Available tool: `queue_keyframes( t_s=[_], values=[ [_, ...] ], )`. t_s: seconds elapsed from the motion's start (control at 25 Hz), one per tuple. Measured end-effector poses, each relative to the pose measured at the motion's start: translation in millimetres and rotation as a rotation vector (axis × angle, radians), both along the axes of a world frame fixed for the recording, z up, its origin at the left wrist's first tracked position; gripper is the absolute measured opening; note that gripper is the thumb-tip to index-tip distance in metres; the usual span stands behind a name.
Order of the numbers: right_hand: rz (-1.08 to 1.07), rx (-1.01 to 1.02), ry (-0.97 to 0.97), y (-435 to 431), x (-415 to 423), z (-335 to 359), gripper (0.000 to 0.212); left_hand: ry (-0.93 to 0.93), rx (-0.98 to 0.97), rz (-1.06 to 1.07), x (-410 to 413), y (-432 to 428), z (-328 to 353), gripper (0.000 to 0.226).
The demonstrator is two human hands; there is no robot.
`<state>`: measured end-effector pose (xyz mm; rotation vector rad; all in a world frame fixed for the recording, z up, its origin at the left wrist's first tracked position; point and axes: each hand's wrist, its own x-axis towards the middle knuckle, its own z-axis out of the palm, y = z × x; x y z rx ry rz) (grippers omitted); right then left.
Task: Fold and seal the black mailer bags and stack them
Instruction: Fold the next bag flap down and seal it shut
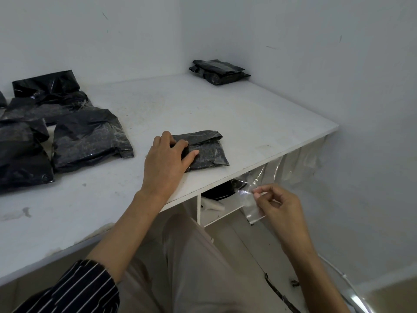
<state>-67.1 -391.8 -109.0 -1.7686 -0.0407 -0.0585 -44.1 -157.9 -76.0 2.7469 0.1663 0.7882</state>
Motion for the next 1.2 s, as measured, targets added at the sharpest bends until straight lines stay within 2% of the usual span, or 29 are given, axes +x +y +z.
queue_keyframes(
  t_s=[0.4,0.64,0.76,1.0,1.2],
  values=[
    [0.06,-0.2,-0.01,4.6,-4.3,43.9,0.014,-0.047,0.078,-0.099,5.5,3.3,2.8,0.037],
    [0.108,-0.323,0.035,1.5,5.4,73.4,0.015,-0.018,0.207,-0.08,12.0,15.0,7.4,0.038],
    [0.123,-0.396,0.086,-3.1,13.8,80.3,0.008,-0.006,0.234,-0.045,18.9,30.0,8.9,0.039],
    [0.114,-0.4,0.176,-5.5,15.8,87.1,0.018,-0.049,0.196,-0.052,20.1,32.2,2.6,0.036],
    [0.151,-0.509,0.083,1.2,15.8,101.7,0.013,-0.077,0.141,-0.068,18.8,31.8,0.7,0.033]
  ],
)
